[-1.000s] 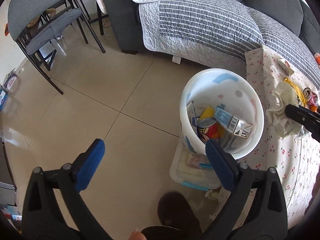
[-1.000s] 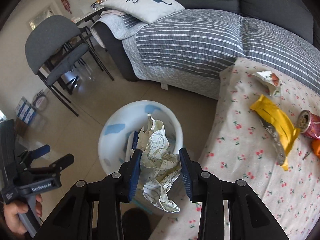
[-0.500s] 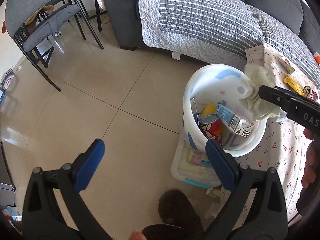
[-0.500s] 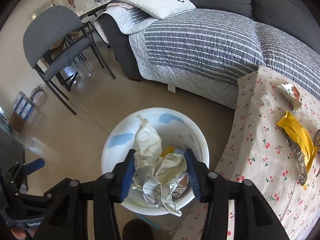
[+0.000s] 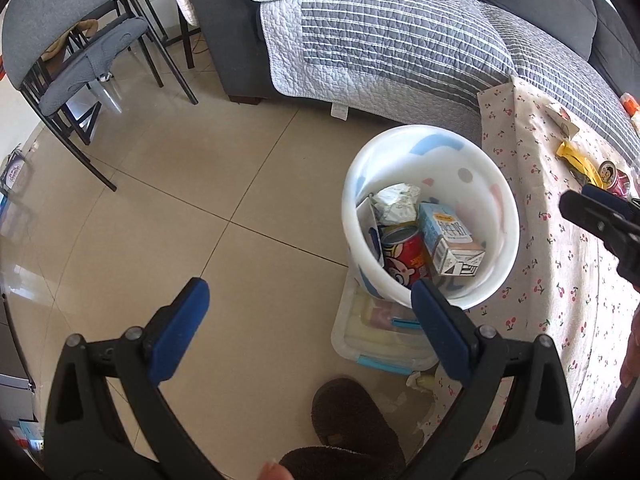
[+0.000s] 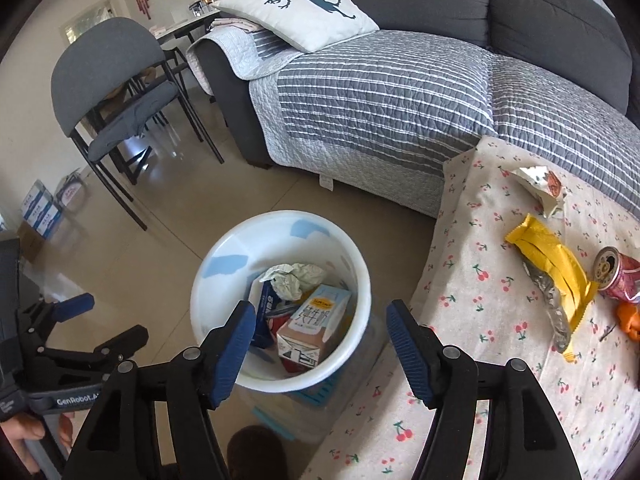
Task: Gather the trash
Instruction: 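Reach the left tool to the yellow wrapper and grasp it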
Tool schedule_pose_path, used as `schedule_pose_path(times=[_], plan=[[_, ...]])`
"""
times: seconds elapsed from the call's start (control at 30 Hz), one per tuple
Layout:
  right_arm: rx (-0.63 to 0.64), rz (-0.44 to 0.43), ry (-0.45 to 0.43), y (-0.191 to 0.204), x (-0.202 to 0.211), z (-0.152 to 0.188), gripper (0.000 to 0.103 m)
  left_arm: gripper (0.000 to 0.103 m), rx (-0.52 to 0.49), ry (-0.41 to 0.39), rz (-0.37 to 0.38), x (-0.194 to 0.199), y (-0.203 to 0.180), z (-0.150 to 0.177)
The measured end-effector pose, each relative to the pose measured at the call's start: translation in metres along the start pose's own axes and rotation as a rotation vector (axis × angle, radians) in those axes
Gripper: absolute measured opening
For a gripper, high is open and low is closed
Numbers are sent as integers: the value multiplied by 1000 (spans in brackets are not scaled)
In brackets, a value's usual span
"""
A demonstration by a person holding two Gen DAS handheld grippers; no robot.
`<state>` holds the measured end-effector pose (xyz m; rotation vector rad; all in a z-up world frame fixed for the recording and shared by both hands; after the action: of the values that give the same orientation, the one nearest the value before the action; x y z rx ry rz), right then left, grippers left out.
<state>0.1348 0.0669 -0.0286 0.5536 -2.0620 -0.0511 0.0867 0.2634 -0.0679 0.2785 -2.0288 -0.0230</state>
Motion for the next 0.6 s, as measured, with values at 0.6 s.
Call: schedule_pose_path(times=[0.6], plan=[[-152, 209, -7, -171, 100, 56, 78, 100, -150, -12, 38, 21, -104, -20]])
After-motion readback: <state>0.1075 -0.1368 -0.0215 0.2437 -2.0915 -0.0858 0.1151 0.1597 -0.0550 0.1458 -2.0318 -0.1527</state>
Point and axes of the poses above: each gripper's, at about its wrist camera, not at the fingertips, and x roughly against the way its jaws point, y to its left, z to its underside, the point moved 2 cm from there along -x, roughly the way its jaws point, and after that the axes turned 4 degrees about -z, right-handed, at the moved point
